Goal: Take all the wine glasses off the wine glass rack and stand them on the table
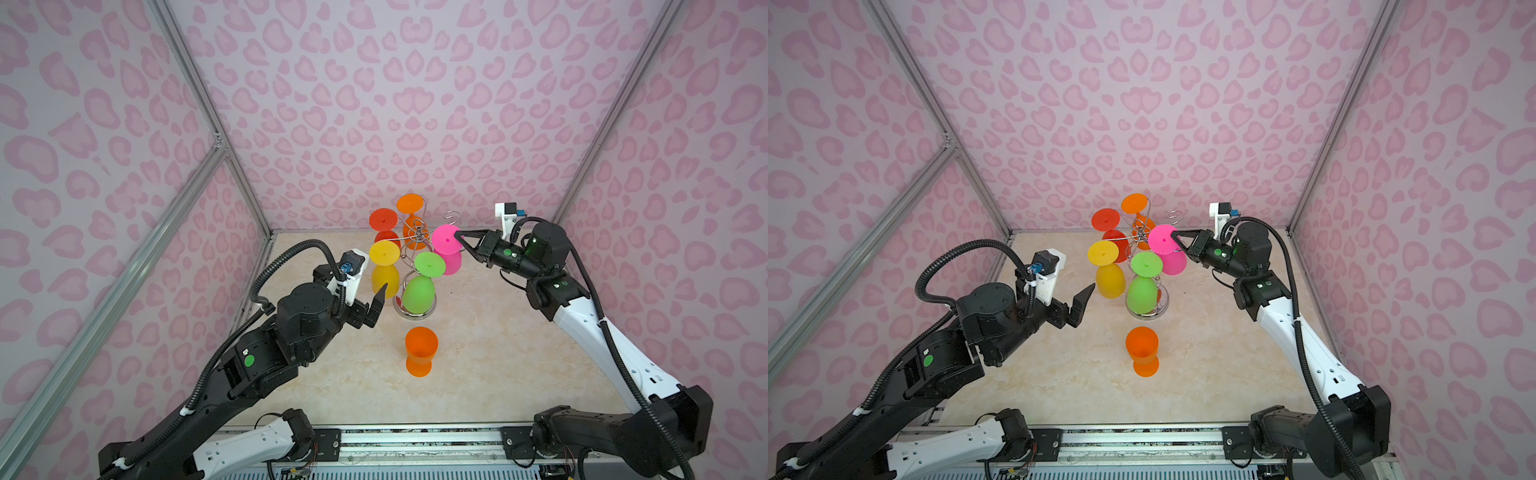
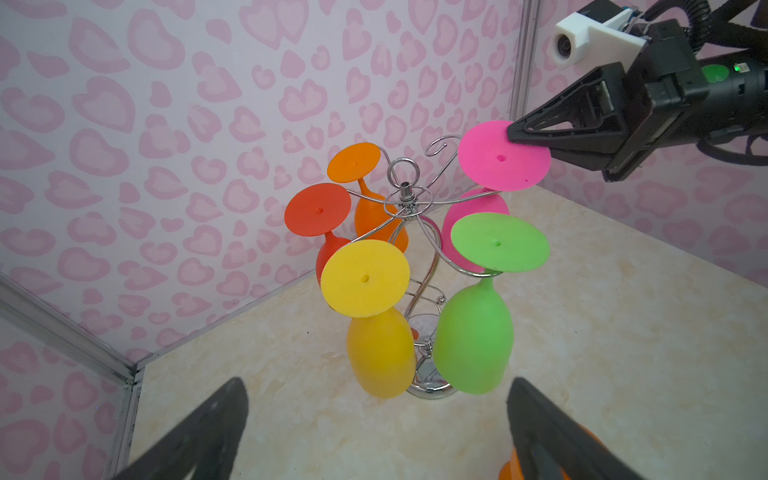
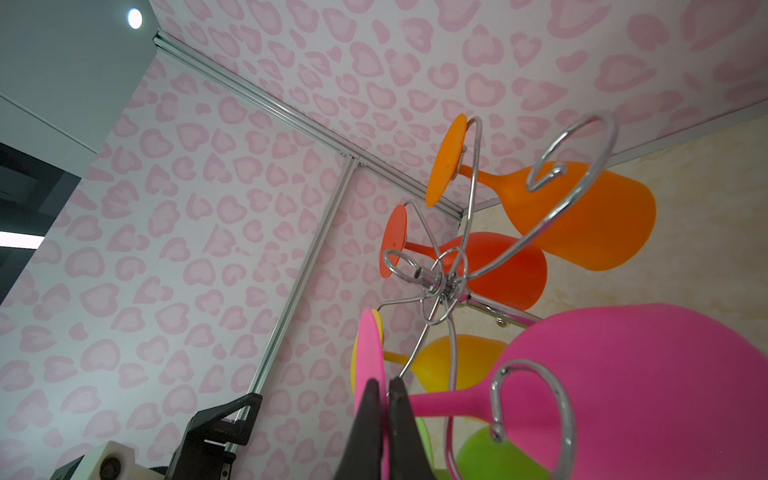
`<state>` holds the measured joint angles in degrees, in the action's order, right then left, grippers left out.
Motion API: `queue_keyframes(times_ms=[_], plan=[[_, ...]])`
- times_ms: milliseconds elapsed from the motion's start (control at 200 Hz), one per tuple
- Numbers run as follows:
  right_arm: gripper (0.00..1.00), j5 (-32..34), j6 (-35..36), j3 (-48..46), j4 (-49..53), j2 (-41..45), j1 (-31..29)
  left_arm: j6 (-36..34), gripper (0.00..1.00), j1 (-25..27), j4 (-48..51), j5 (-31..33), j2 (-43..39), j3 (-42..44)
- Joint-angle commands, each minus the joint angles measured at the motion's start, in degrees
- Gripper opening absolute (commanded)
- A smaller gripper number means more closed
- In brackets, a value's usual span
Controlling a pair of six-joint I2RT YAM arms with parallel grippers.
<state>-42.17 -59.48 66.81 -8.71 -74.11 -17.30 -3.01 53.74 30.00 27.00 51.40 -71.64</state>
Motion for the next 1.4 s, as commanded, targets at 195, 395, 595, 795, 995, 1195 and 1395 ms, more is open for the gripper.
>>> queue_keyframes(times_ms=[195,395,595,795,995,1195,1395], plan=[[0.0,0.86,1.34,2.89,-1.57,-3.35,-0.1,0.37,0.99,-0.1,-1.13,-0.29,-0.63,0.17],[0.0,1.3,2.13,5.05,-0.85,-5.21,-0.02,0.28,0.99,-0.12,-1.0,-0.37,-0.93,0.18],[0.0,1.4,3.08,6.53,0.45,-5.38,2.05,0.28,0.99,-0.12,-0.63,-0.46,-1.08,0.24],[0.0,0.88,2.84,6.1,1.06,-4.13,5.81,0.23,0.99,-0.12,-0.73,-0.55,-1.12,0.36],[0.0,0.16,2.06,3.24,0.98,-0.07,10.72,0.16,0.99,-0.21,-1.29,-0.25,-1.27,0.57],[0.0,1.65,0.78,-0.88,-4.79,9.84,17.77,3.91,0.93,-2.86,-7.02,-11.3,-4.2,2.38],[0.0,3.43,-0.15,-0.74,-14.82,19.01,20.99,8.41,0.95,-9.0,-16.83,-29.38,-4.62,3.34]])
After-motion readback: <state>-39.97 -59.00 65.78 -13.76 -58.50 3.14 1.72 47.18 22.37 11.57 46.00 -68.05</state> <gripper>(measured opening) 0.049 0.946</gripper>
